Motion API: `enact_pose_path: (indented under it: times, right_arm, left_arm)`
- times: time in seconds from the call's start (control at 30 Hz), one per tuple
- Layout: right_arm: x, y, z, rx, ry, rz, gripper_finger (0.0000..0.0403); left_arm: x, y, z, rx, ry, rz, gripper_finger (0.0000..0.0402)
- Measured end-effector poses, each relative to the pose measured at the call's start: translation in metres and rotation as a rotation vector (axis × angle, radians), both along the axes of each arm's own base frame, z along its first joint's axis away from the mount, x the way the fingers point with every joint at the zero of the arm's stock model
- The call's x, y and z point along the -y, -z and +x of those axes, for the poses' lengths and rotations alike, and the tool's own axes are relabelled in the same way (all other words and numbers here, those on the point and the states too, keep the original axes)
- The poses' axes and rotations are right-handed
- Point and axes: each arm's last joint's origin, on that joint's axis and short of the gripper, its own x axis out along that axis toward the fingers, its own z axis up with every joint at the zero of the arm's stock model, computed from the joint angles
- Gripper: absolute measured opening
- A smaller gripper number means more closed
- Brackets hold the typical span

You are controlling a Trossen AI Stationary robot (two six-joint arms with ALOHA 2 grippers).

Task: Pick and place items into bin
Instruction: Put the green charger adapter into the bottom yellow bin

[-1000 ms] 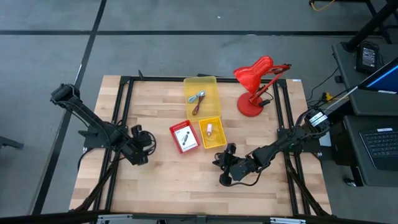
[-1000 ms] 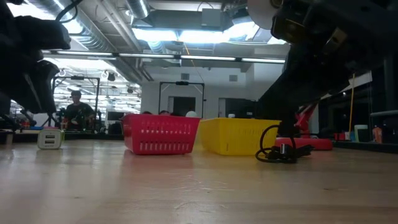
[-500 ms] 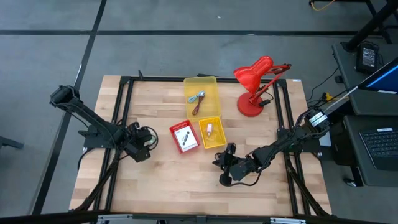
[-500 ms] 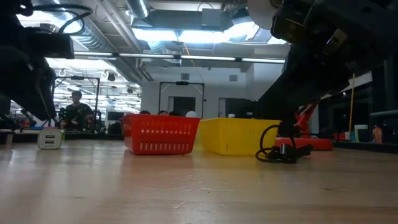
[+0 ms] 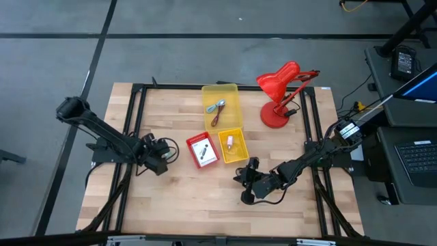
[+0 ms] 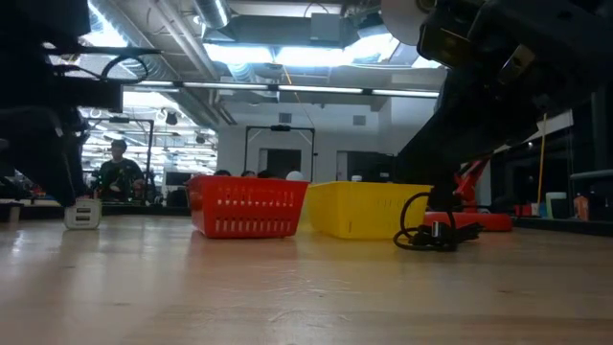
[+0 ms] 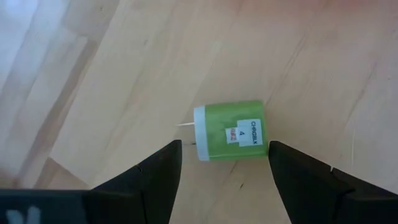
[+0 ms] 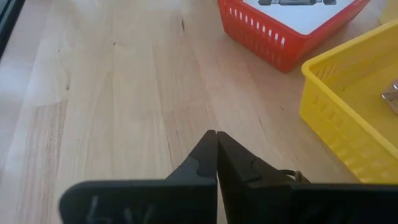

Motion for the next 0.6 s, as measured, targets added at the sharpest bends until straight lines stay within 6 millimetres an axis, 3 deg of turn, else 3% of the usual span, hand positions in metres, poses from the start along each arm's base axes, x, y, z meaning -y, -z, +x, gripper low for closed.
enact_pose_path:
  times: [0.6]
  right_arm:
    - [0.0,0.0,0.0,0.0,0.0,0.0,0.0]
  left_arm:
    - [0.0039,0.0052,0.0092,0.0,0.082,-0.003,0.0235]
